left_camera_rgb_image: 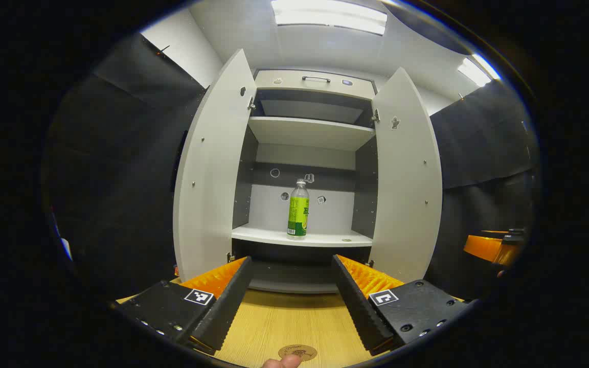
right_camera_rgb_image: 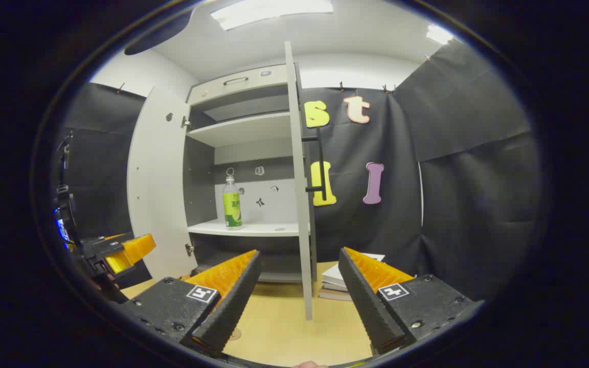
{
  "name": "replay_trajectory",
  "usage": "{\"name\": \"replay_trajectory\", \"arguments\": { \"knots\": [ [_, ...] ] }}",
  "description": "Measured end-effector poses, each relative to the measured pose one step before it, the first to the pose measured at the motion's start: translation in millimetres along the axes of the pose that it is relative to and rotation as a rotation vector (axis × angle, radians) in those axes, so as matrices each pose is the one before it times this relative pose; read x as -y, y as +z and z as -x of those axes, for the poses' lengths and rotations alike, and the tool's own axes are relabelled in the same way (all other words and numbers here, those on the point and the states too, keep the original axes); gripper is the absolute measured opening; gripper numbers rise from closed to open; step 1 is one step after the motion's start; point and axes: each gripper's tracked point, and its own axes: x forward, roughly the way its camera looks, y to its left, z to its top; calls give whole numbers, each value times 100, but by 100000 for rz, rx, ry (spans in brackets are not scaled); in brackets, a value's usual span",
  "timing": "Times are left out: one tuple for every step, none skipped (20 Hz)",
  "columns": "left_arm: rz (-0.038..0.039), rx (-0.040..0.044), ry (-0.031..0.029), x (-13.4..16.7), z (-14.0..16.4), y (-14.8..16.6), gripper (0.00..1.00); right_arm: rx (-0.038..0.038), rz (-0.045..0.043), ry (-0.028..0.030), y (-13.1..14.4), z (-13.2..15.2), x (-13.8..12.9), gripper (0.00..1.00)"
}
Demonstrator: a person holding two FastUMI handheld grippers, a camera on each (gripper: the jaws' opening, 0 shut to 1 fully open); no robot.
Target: Grasp the bottle in the cabinet with the left hand and place it on the coaster, then close the right door with the right hand and the left door with the left hand.
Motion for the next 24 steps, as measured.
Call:
{"name": "replay_trajectory", "arguments": {
  "knots": [
    [-64,-568,-73,-27,-73,-135,94,-5,-157,151,-112,-68,-34,99],
    [-132,-589,-229,8,-43,-180,95,-428,61,-76,-145,-5,-2,99],
    [-175,-327,-222,90,-82,-49,95,-583,98,62,-248,-60,114,99],
    [88,-17,-54,33,-147,-73,94,-705,-150,316,-170,-44,31,99],
    [351,-154,238,-17,-214,-34,95,-883,-344,444,-240,-68,24,99],
    [580,-78,283,-32,-89,-68,94,-890,-268,-7,-116,-38,155,99],
    [693,-66,-56,68,-131,-18,94,-209,-125,-478,-104,-90,316,99],
    [409,52,66,33,-219,35,95,381,-26,-313,179,5,218,99],
    [70,-68,230,-30,-33,-37,95,488,-76,-377,53,-27,161,99],
    [-265,-253,156,-54,-105,-69,95,134,41,-114,58,-114,80,99],
    [-446,-188,454,-101,-108,-63,95,-21,131,114,-74,-90,78,100],
    [-373,-90,459,-79,-112,-65,95,-102,74,239,-39,-133,28,99],
    [-108,-74,131,15,-76,-3,95,-209,-133,303,-113,-147,-5,99],
    [28,-48,-202,104,-162,38,95,-139,-297,274,22,-130,-51,99],
    [-75,1,-295,120,-83,88,95,-73,-372,253,-80,-104,-4,99],
    [-243,166,-158,75,-15,78,95,6,-262,317,41,-131,-8,100],
    [-156,246,49,29,-16,137,95,78,-74,335,-25,-104,-27,100],
    [-6,268,-120,21,-102,123,95,50,189,153,25,42,-6,99],
    [137,174,-222,100,8,63,94,96,282,95,4,9,67,100],
    [216,39,-65,38,-26,18,94,125,151,-84,27,-35,77,99],
    [369,-126,-318,40,-236,134,94,102,-82,-16,30,-32,-26,99],
    [486,-384,-449,102,-172,31,94,-47,-186,-20,15,-29,-24,100],
    [467,-220,-392,19,-233,81,94,-352,-71,19,-72,-48,-9,100],
    [290,-107,-560,79,-266,150,95,-263,122,69,-47,41,-67,99]
  ]
}}
